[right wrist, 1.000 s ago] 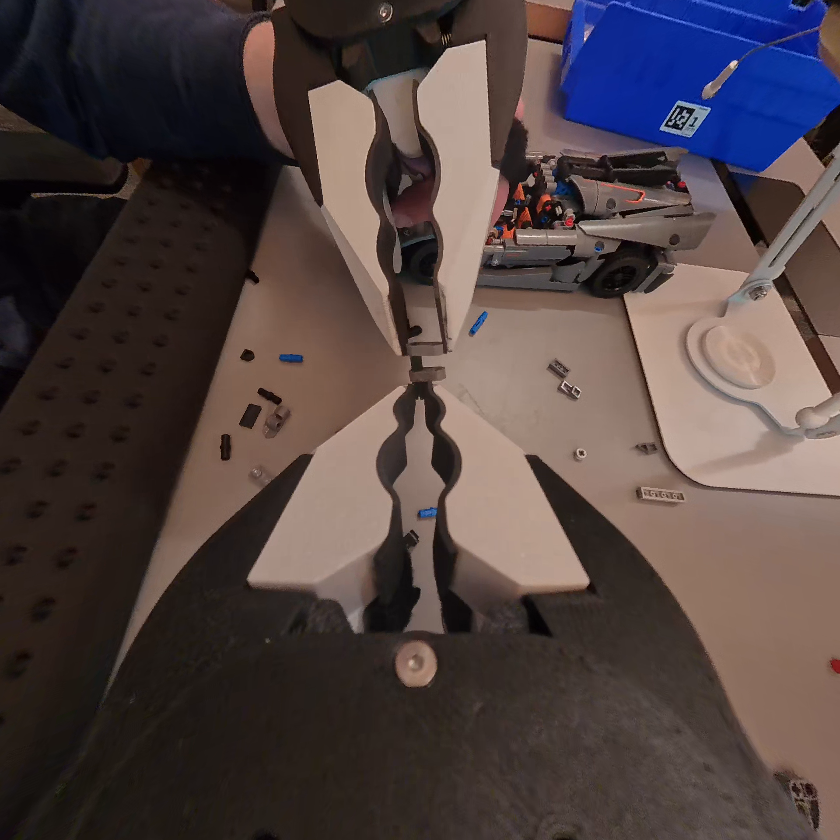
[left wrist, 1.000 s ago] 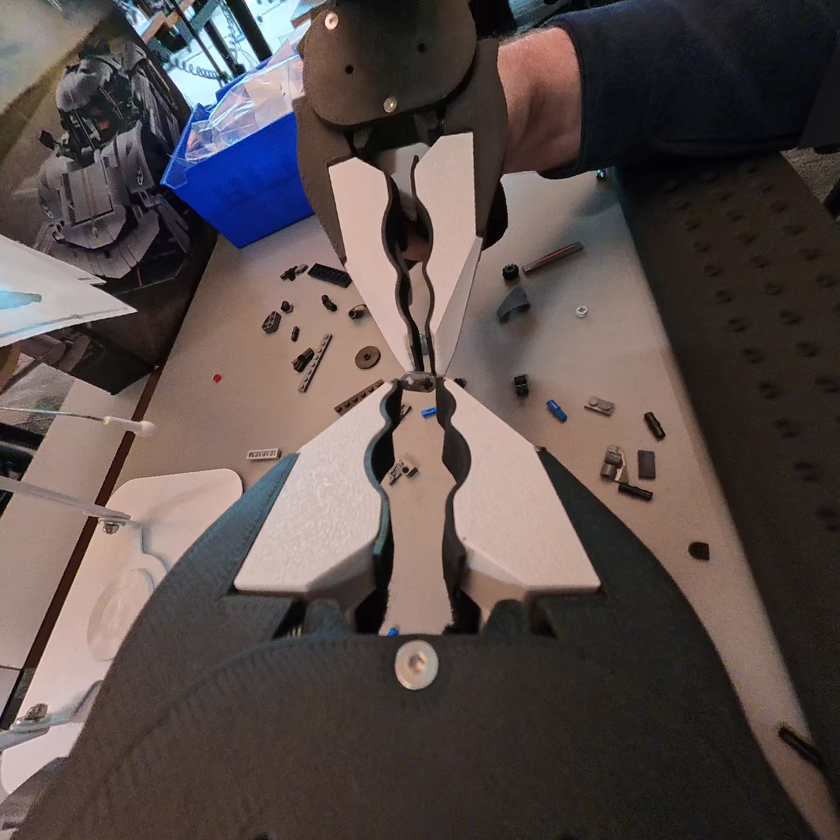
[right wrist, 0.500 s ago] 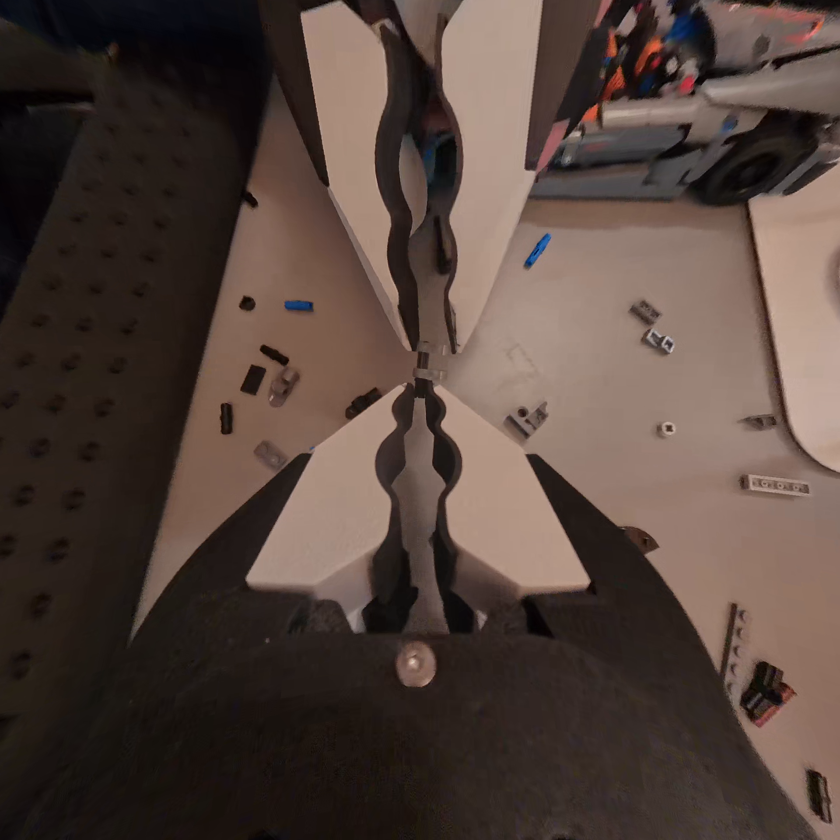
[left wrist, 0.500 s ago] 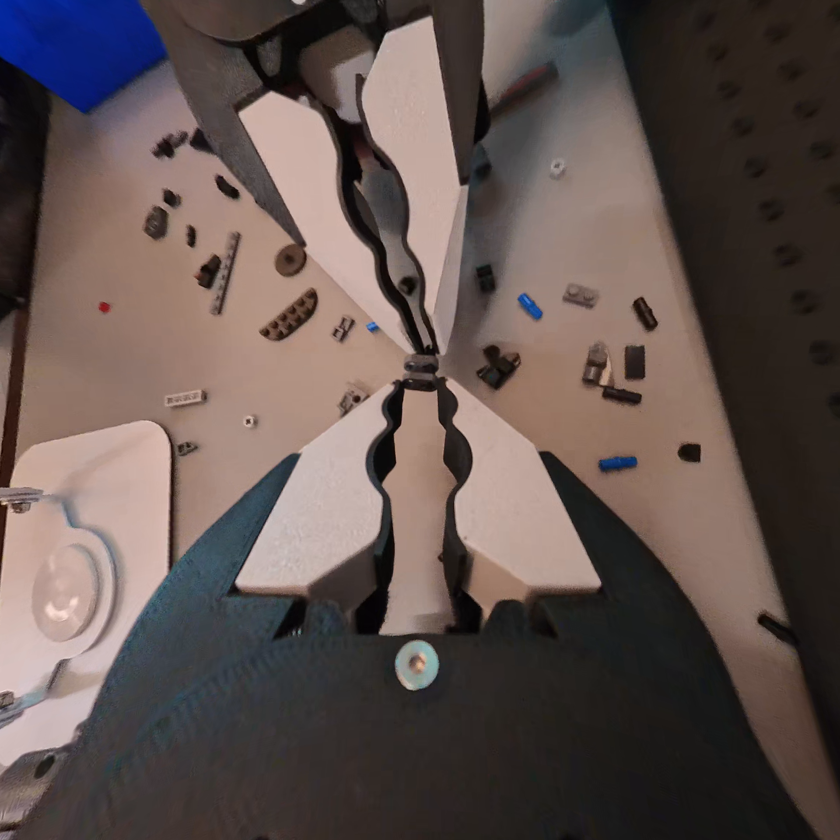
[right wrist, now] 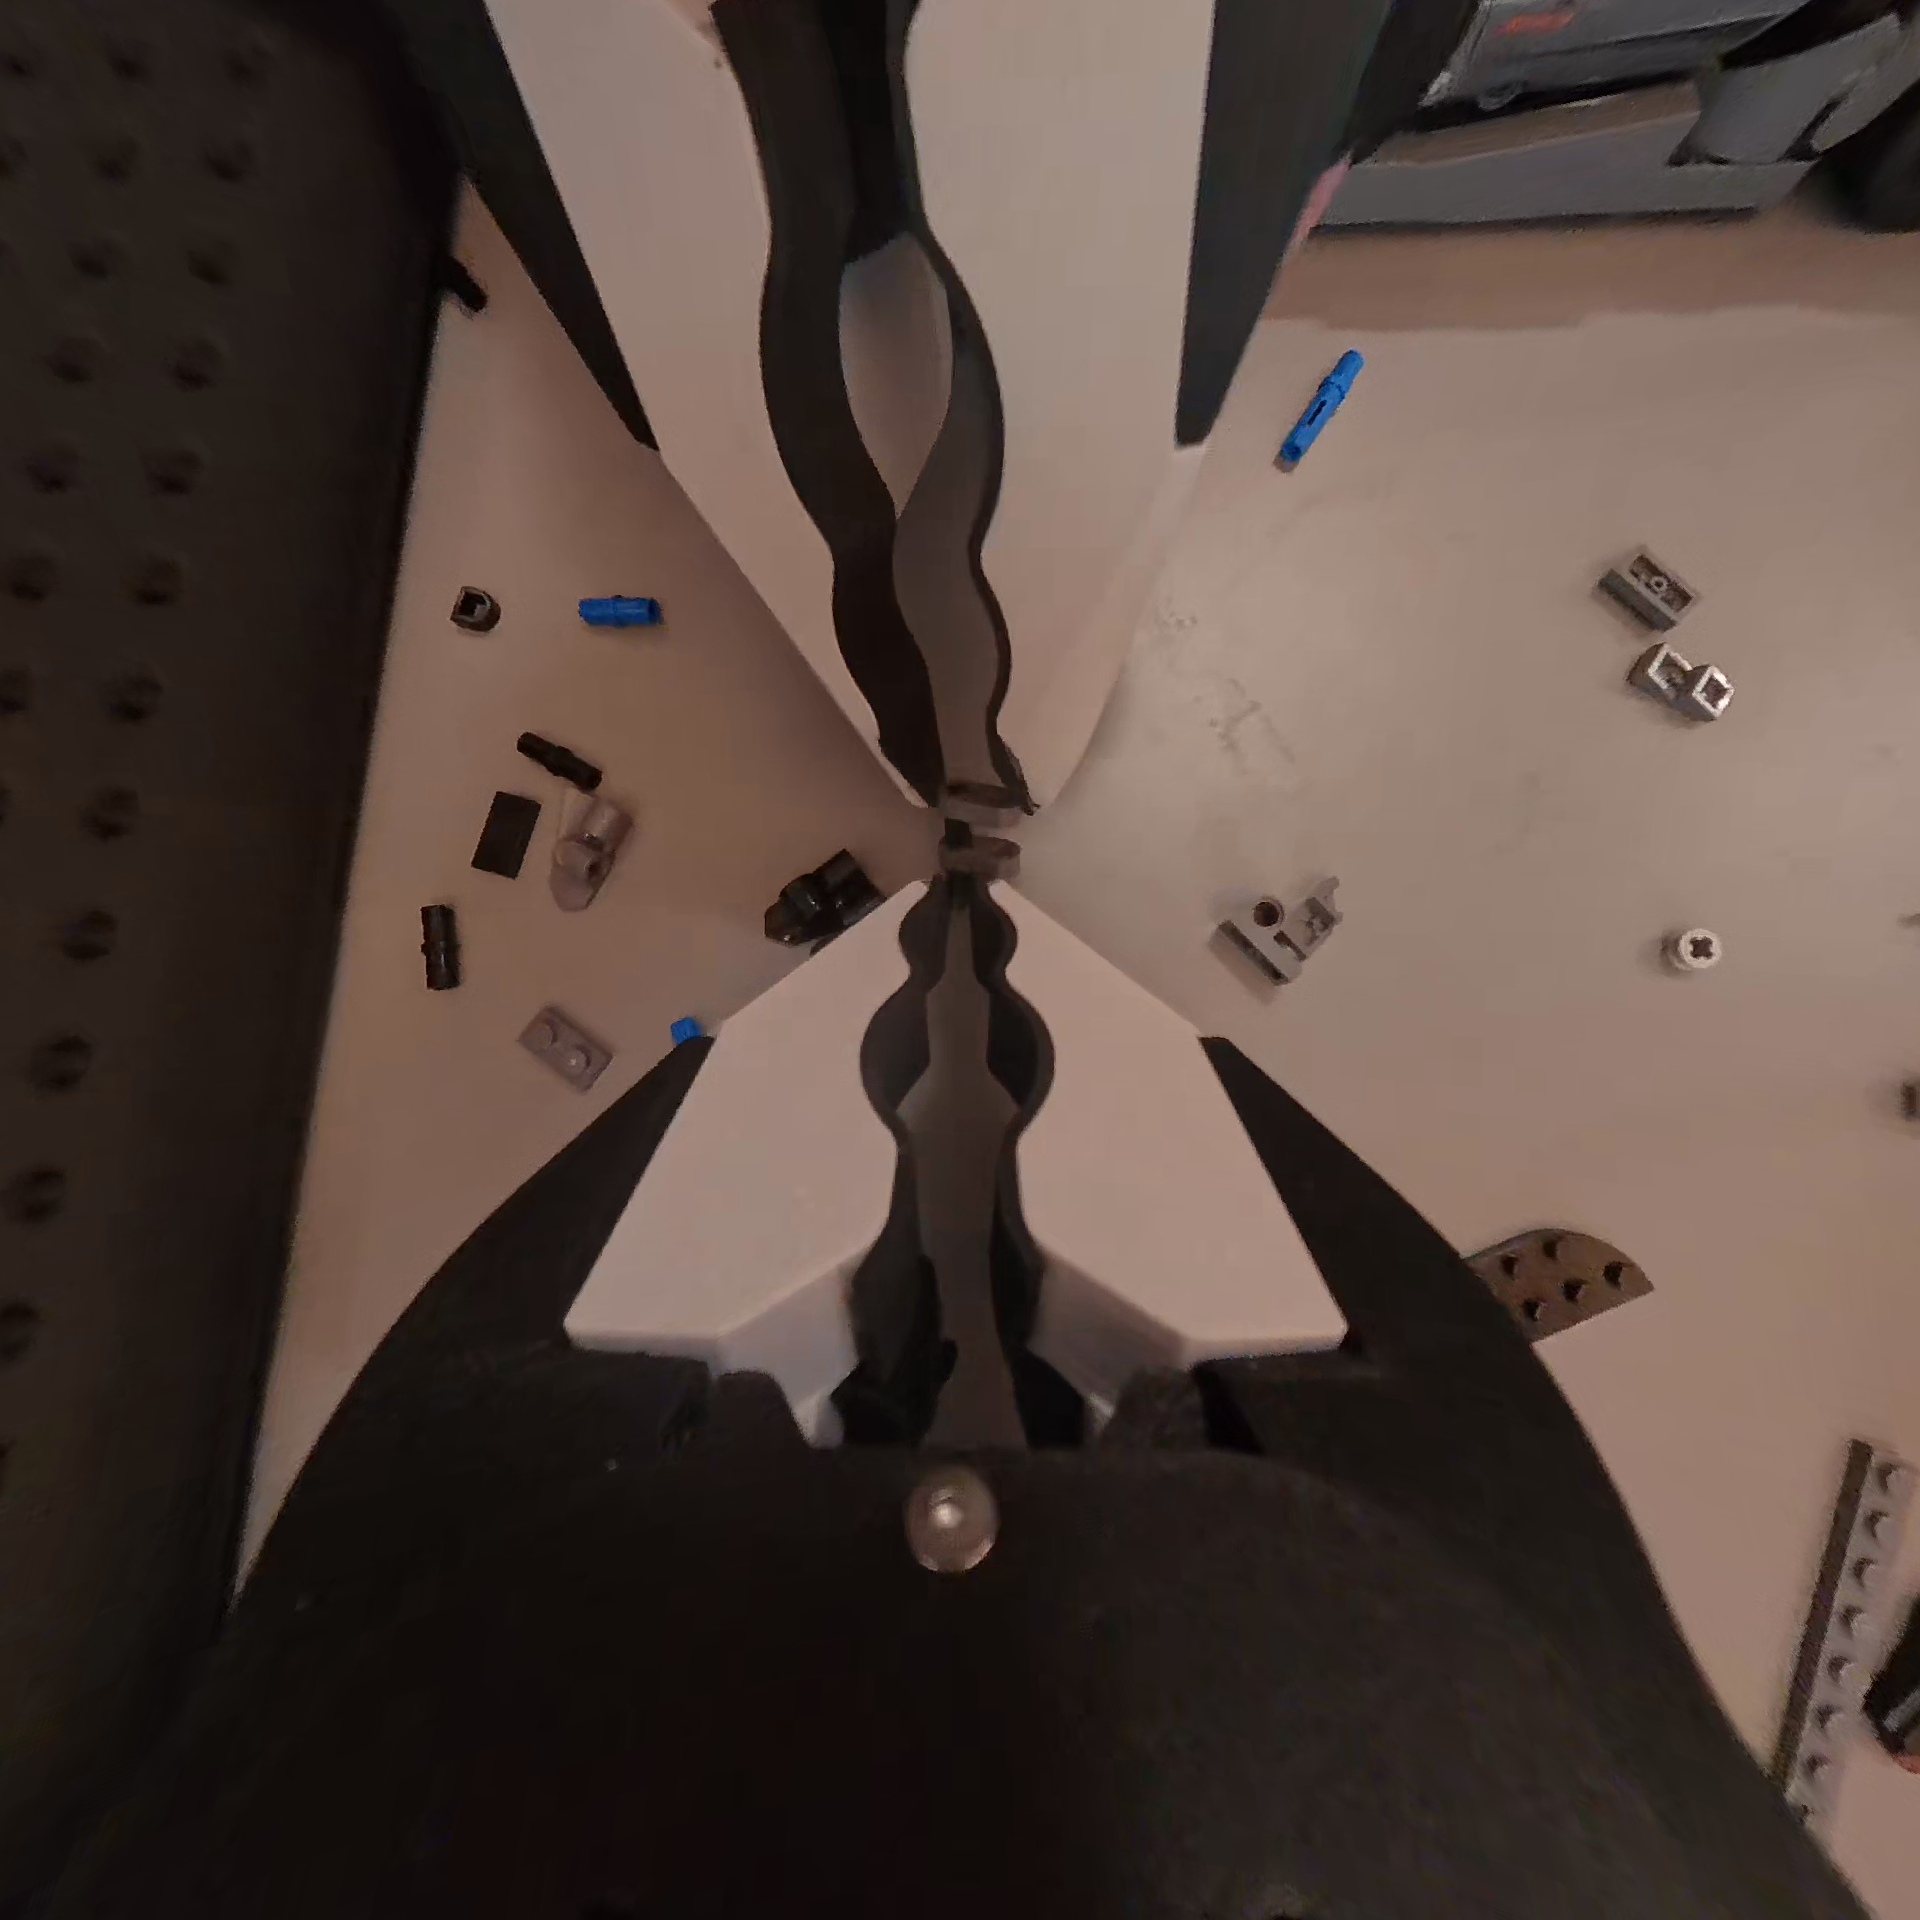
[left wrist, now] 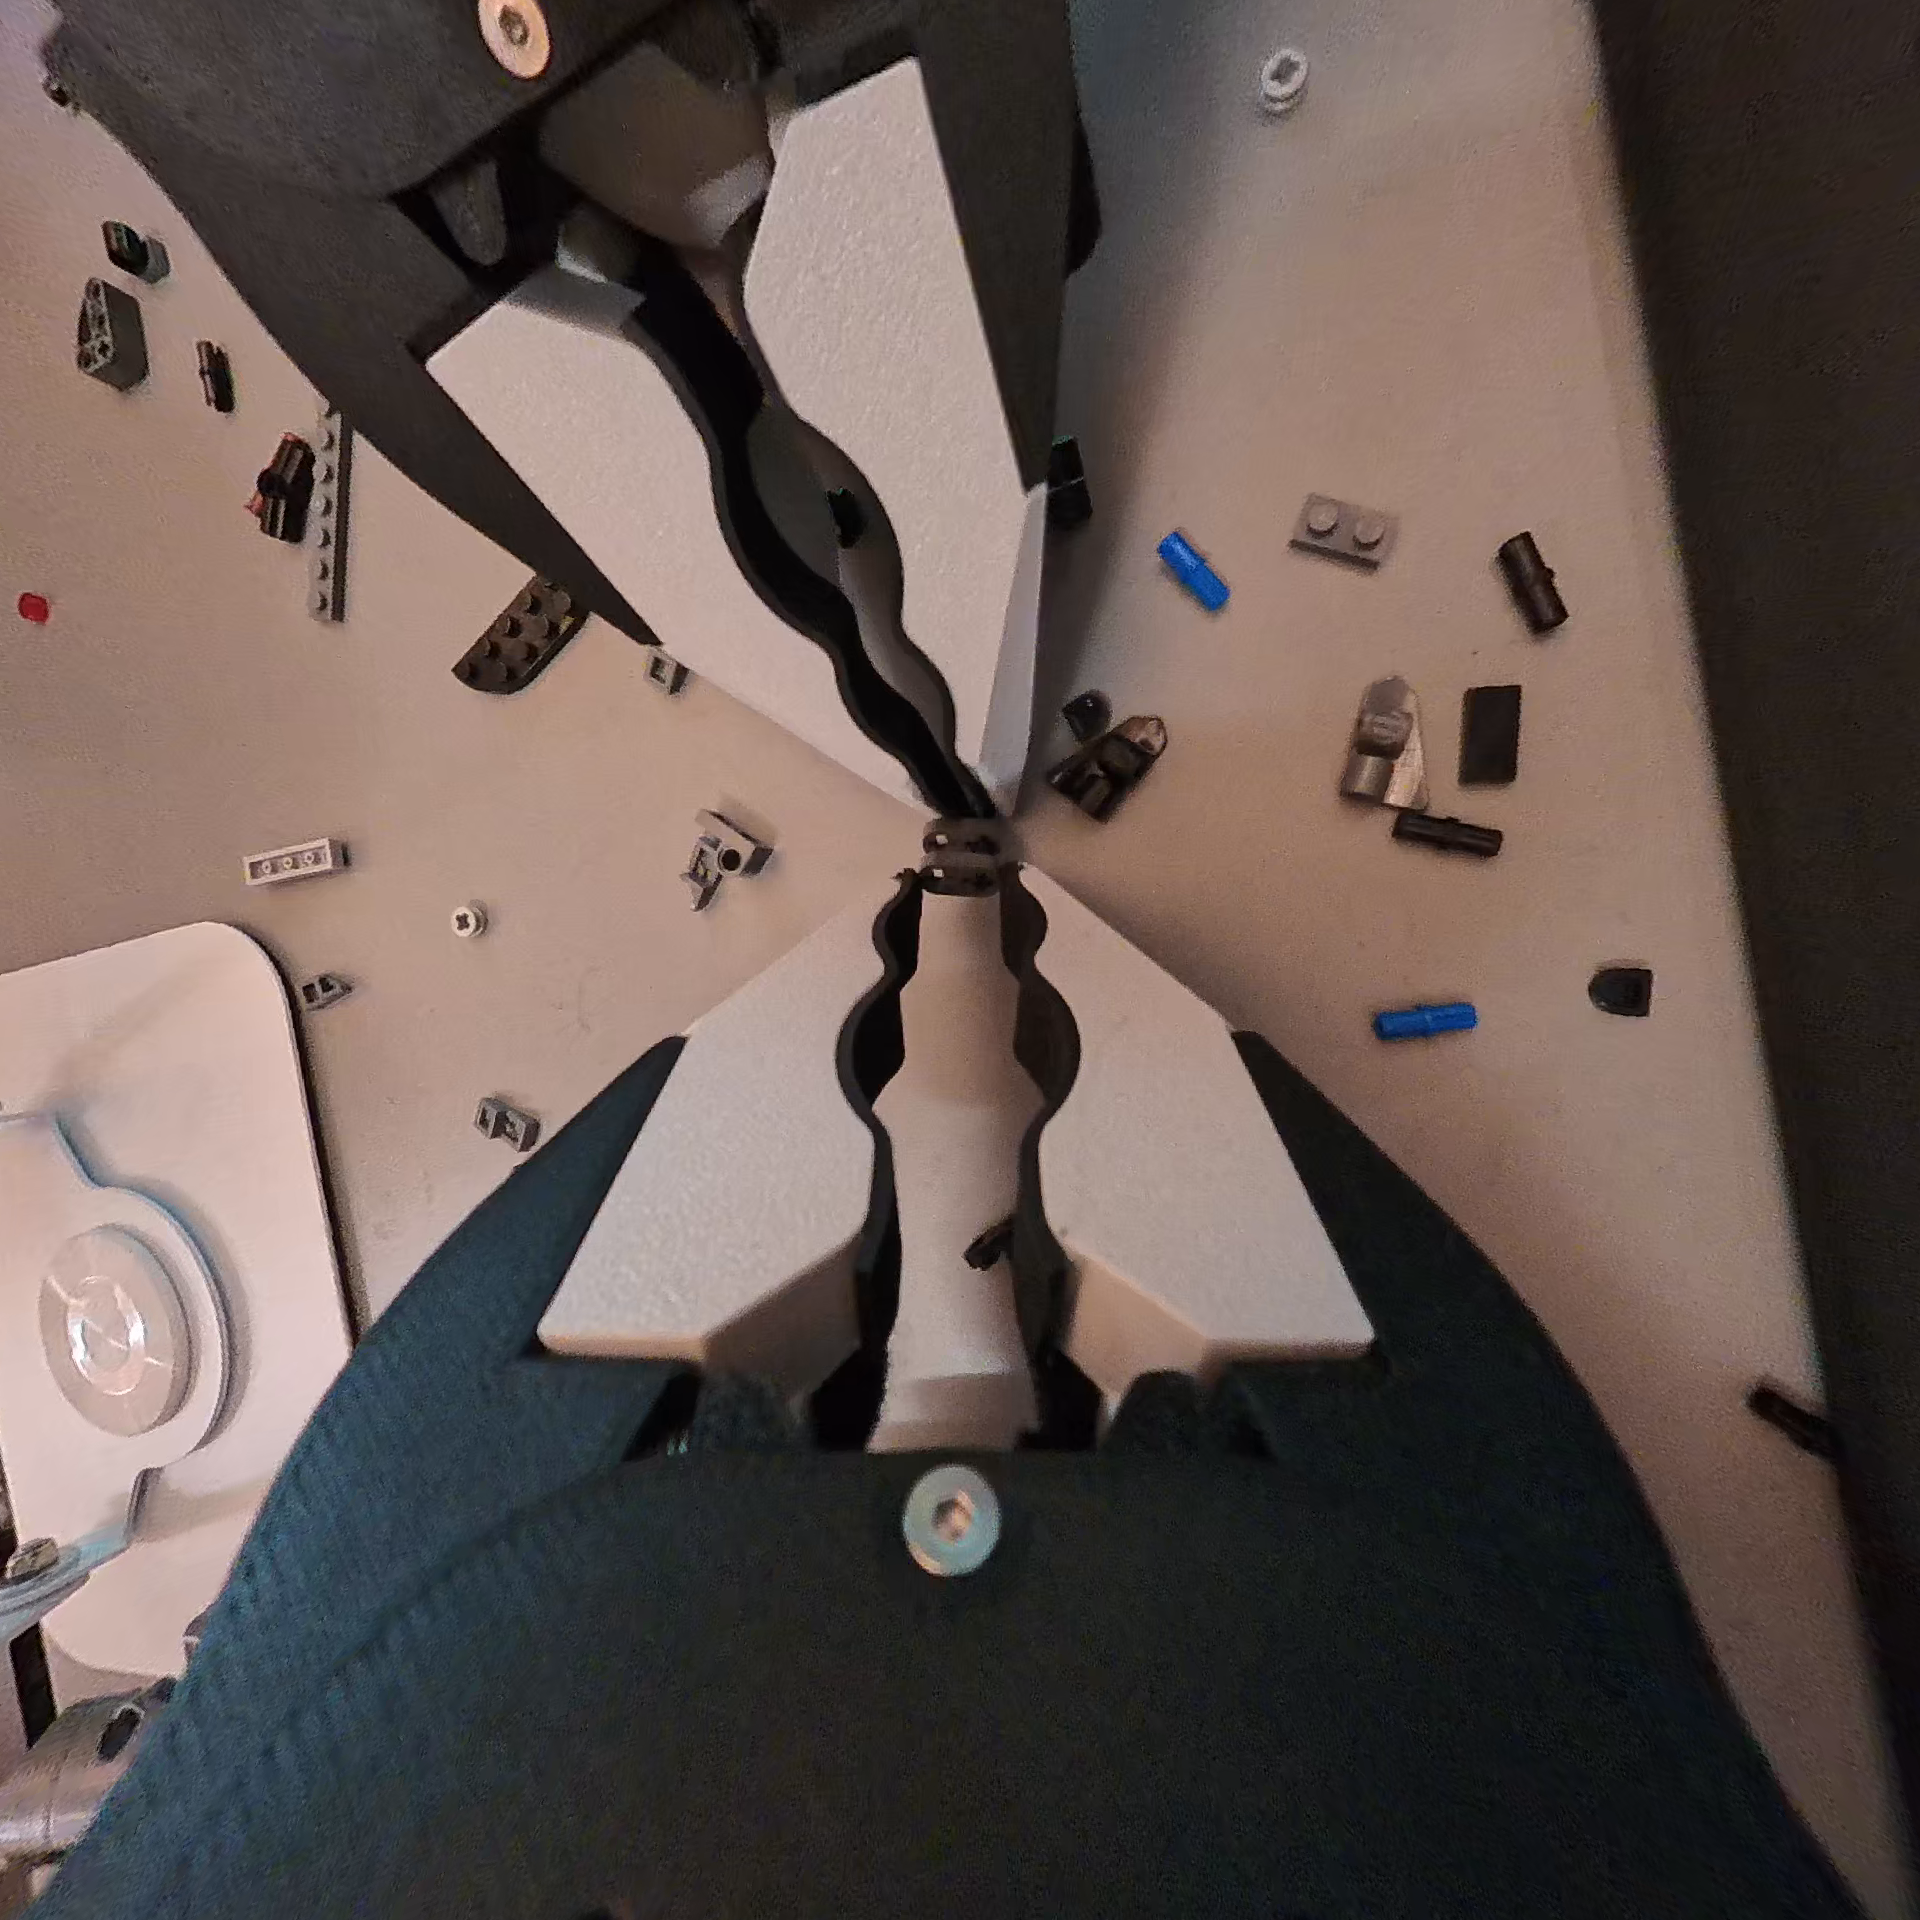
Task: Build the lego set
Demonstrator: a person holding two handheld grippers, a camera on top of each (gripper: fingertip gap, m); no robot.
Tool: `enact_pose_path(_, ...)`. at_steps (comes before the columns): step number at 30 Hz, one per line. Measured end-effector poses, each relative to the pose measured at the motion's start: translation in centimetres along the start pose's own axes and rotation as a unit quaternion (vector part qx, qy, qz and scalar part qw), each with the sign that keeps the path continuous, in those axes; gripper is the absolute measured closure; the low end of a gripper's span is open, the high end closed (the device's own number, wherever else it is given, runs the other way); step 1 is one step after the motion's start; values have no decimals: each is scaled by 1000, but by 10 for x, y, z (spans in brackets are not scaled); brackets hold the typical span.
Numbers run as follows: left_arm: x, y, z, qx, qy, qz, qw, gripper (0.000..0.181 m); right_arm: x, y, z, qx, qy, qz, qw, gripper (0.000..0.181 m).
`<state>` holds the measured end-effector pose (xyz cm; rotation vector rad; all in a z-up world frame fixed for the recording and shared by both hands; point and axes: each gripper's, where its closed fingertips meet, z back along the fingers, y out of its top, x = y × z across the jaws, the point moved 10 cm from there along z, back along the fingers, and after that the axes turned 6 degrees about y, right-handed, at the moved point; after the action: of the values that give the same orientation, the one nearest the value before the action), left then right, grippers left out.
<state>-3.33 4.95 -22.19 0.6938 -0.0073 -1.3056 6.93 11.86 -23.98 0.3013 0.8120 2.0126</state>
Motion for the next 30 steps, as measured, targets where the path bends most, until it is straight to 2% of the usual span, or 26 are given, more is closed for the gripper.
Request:
enact_pose_path(4, 3, 6, 5, 26, -1, -11, 1000, 168, -1, 2, -4, 9, 2, -7, 1000, 181)
enact_pose_path(8, 3, 0, -1, -17, 9, -15, 1000, 169, -1, 3, -5, 13, 6, -7, 1000, 181)
enact_pose_path(13, 3, -2, -2, -11, -1, -9, 1000, 168, 0, 3, 1, 15, -4, -12, 1000, 181)
enact_pose_path(19, -1, -1, 3, 17, 4, 8, 1000, 169, 2, 2, 4, 24, 1, -25, 999, 171)
enact_pose_path(27, -9, 5, 12, 74, 46, 11, 996, 168, 12, 0, 23, 115, 41, -90, 988, 171)
enact_pose_path(30, -9, 7, 14, 88, 56, 9, 995, 169, 11, -1, 29, 123, 48, -95, 987, 172)
